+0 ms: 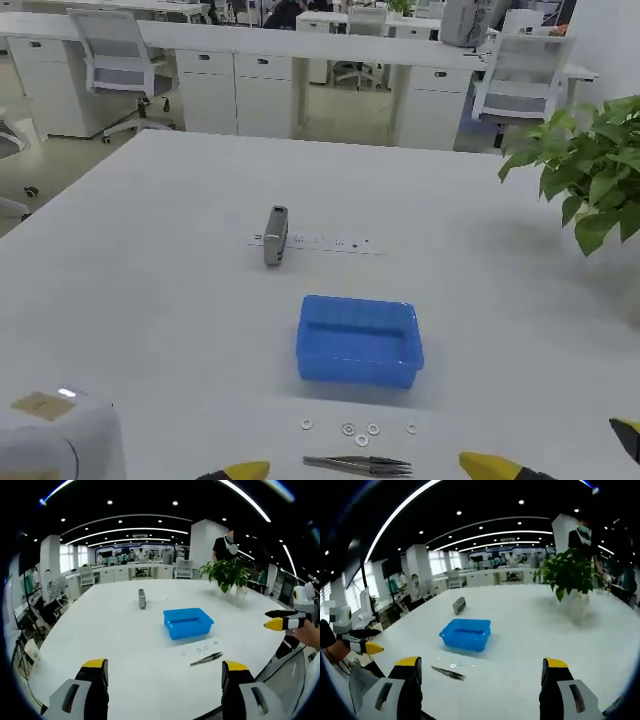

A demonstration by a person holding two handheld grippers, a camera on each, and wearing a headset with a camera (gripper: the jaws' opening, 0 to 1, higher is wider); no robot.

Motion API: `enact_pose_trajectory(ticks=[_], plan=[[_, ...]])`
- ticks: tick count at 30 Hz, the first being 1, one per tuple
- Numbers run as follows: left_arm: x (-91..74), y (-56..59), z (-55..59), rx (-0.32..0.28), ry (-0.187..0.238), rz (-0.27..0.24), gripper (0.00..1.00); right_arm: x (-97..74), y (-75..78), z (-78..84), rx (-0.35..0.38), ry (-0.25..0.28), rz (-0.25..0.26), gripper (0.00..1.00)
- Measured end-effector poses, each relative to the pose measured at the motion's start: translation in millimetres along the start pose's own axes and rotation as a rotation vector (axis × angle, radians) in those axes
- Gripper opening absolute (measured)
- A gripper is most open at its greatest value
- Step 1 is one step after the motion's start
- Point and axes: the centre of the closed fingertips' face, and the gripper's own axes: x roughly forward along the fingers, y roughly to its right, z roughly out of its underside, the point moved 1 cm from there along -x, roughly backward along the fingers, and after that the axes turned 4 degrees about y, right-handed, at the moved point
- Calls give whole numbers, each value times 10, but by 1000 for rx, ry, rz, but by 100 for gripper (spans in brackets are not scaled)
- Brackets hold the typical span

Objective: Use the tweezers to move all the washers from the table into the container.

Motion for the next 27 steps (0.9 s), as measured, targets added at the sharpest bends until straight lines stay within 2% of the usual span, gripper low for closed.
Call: enact_pose_trajectory(ticks=[11, 20, 27], plan=[[6, 13, 2, 3, -6, -4, 97, 21, -16, -9, 10, 1, -16, 99], [6, 6, -6, 12, -8, -9, 97, 3, 54, -14, 22, 7, -7, 99], [8, 14, 12, 14, -15, -8, 96, 8, 53, -2, 25, 0, -7, 99]])
